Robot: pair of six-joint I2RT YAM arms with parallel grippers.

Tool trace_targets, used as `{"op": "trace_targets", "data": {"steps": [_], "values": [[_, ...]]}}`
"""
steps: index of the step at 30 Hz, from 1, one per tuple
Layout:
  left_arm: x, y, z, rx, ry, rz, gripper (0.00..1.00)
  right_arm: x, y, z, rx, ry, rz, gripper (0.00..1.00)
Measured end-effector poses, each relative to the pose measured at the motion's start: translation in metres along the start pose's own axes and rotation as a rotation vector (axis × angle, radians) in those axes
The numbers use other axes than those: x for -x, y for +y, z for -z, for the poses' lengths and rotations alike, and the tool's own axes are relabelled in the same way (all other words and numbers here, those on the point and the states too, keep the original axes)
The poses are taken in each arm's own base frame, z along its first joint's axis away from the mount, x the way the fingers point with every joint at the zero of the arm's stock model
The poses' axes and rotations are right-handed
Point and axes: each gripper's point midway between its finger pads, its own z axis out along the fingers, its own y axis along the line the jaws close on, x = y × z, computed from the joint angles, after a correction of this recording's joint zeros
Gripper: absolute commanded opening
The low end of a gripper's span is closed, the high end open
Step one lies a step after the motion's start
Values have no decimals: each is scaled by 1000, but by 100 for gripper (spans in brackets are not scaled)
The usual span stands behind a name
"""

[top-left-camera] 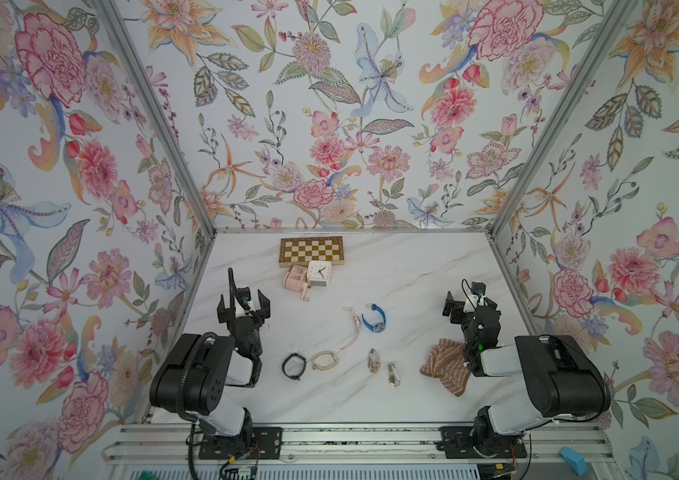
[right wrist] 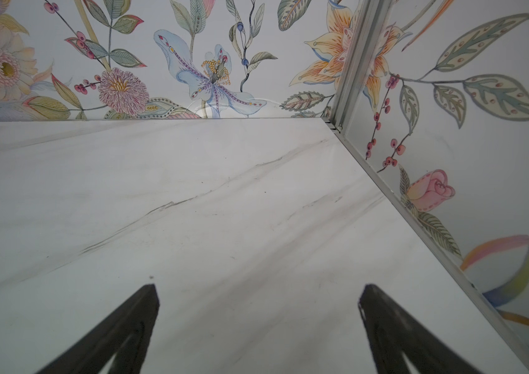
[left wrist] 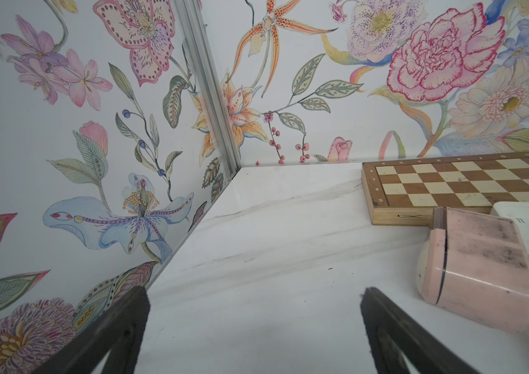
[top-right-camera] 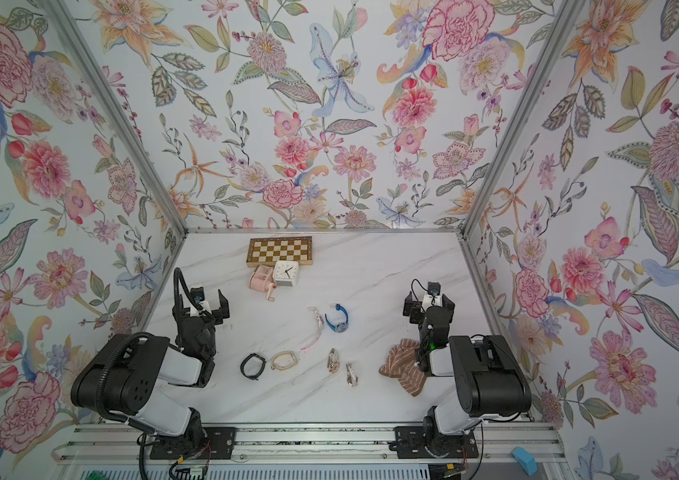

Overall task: Wipe the watch dial
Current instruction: Pick up the watch at the center of the board.

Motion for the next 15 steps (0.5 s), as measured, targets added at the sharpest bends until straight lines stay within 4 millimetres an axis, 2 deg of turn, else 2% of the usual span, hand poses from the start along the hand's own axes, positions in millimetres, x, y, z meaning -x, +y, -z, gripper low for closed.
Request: {"op": "trace_targets", "data": {"steps": [9,13,15], "values": [[1,-3,1,-18,-8,1,100,1,0,0,0,-4,0,99],[-5,-1,9,-27,0,-6,100,11,5,6,16,-27,7,99],[-1,1,13,-26,-8,-4,100,19,8,9,24,-48,12,99]]}}
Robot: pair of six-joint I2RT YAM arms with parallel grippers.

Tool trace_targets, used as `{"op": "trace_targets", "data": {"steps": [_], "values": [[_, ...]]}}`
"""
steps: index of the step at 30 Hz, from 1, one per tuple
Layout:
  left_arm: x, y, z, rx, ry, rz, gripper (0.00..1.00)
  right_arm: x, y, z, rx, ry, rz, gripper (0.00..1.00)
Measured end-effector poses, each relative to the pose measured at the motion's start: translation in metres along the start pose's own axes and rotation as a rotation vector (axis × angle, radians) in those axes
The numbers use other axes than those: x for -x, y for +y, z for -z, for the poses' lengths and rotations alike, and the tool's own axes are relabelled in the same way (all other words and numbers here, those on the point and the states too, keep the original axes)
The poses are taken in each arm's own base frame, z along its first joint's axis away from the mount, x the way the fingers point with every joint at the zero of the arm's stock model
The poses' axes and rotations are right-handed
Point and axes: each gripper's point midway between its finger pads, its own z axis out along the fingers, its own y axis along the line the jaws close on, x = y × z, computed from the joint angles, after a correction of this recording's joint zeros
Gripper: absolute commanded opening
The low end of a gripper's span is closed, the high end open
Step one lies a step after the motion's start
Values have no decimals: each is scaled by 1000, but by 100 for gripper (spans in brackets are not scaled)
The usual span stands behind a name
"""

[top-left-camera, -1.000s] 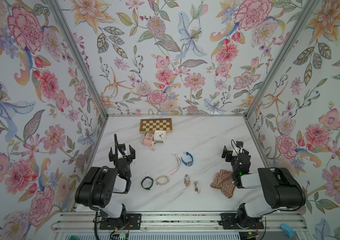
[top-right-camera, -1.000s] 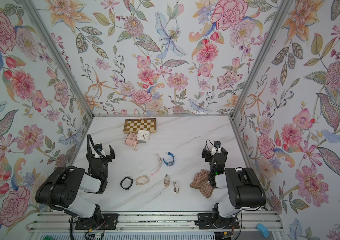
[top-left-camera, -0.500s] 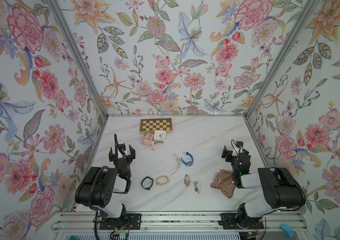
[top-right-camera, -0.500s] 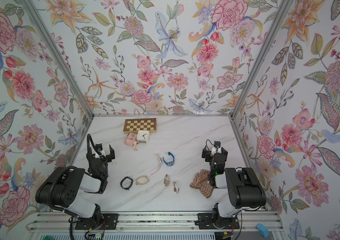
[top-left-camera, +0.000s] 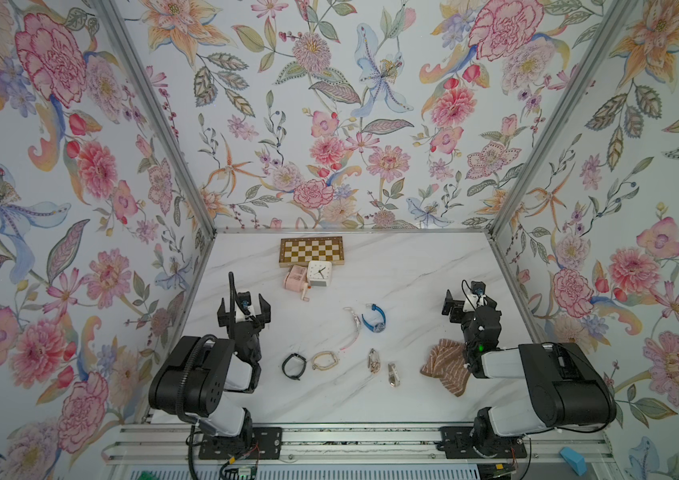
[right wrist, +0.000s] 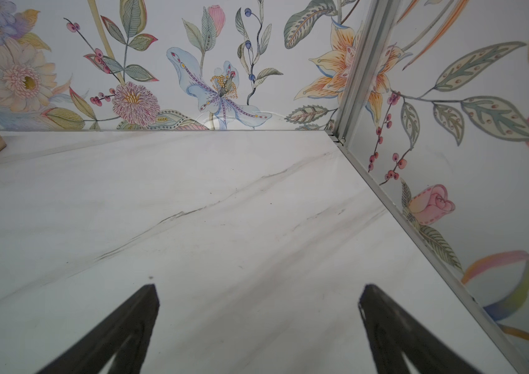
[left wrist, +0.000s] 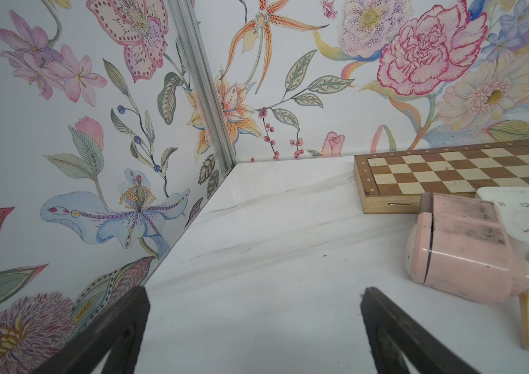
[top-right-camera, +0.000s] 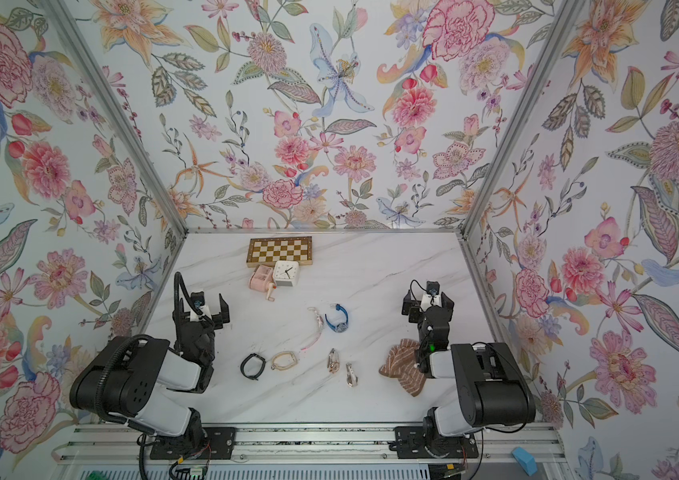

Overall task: Wipe the watch dial
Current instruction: Pick up the watch at the center of the board.

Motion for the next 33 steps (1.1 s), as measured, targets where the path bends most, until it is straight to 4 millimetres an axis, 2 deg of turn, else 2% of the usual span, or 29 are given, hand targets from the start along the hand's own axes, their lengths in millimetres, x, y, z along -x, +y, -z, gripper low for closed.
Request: {"op": "trace_targets", "data": {"steps": [5,11,14,16,20,22,24,27,31,33], "values": [[27,4,-1,9,-64,26,100,4,1,1,1,-11,3,99],[18,3,0,8,-44,18,100,-2,0,0,-7,8,7,99],[24,5,3,4,-45,16,100,1,-3,1,-20,46,12,99],[41,6,7,-8,-75,33,100,19,-7,-4,-38,64,-39,99],[94,12,0,-13,-137,160,100,91,-25,-14,-46,45,-226,99],[119,9,-5,-40,-142,196,100,120,-36,-10,-50,33,-305,99],[146,6,-8,-80,-140,217,100,135,-41,-1,-27,26,-373,99],[167,6,0,-121,-152,271,100,130,-36,4,62,81,-469,99],[172,14,24,-146,-159,372,100,110,-22,3,162,190,-587,99],[176,14,30,-170,-151,401,100,110,-10,6,228,220,-641,99]]}}
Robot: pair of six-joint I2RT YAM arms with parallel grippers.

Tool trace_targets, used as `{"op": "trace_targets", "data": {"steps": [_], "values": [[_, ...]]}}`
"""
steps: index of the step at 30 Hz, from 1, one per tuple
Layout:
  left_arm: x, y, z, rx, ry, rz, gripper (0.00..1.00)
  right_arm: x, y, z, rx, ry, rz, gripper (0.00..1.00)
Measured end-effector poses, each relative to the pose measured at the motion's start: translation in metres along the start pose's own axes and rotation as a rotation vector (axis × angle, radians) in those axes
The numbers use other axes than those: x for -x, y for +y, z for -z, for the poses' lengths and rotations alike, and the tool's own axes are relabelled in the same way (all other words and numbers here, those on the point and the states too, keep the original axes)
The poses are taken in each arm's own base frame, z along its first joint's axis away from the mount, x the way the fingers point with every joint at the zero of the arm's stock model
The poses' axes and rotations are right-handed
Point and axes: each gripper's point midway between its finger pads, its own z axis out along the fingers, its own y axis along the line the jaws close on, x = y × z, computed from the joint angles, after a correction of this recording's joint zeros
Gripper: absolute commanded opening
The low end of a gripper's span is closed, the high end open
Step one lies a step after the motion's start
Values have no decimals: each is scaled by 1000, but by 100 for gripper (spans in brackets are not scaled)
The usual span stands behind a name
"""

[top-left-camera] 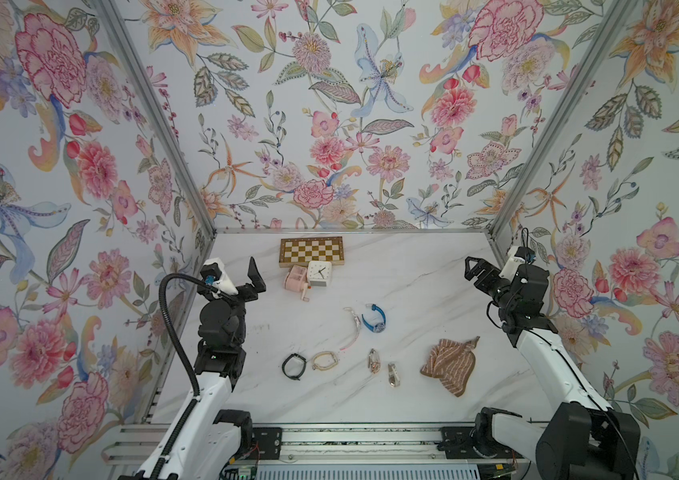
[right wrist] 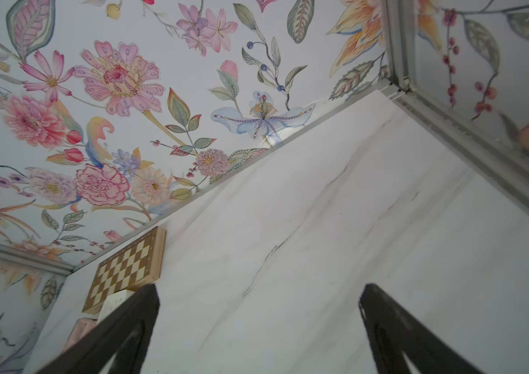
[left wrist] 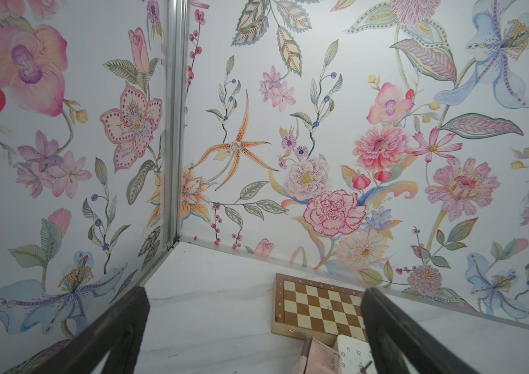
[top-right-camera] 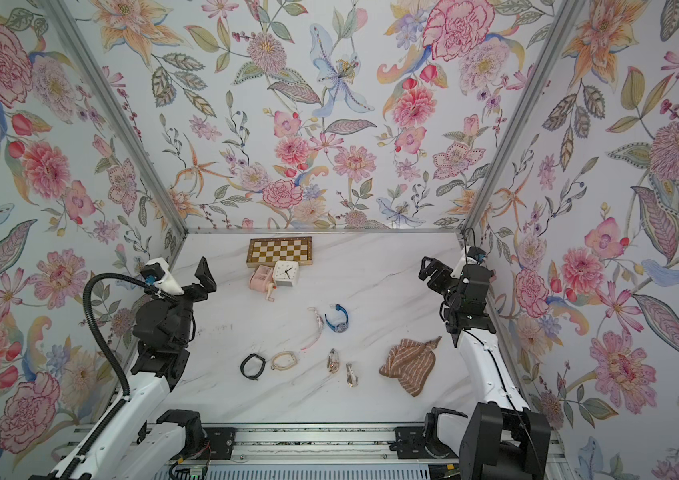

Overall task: Wipe the watch dial
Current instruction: Pick up the watch at the center of the board.

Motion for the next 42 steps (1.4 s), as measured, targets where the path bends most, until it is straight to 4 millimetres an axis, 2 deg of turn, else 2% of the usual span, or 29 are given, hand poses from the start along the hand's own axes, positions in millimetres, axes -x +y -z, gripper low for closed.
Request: {"op": "trace_targets", "data": {"steps": [7,12,16,19,22,26,31,36,39,42], "values": [[-9,-23,-1,-115,112,97,100,-4,41,3,206,59,-134,99],[-17,-44,-10,-205,215,160,100,-21,78,9,319,171,-119,99],[-40,-59,-12,-261,323,180,99,-33,109,11,330,258,-29,100],[-61,-75,-7,-299,413,170,97,-50,121,9,306,324,47,100],[-84,-101,-2,-357,511,136,94,-78,116,6,254,408,85,98],[-113,-142,7,-453,620,67,88,-110,94,1,155,513,102,96],[-140,-203,16,-599,724,-78,75,-133,73,6,83,571,107,96],[-181,-267,18,-722,822,-220,67,-143,57,13,32,583,102,95],[-212,-294,20,-765,883,-288,63,-141,45,20,-3,562,79,95],[-240,-315,23,-793,939,-342,62,-130,24,31,-65,497,33,99]]}}
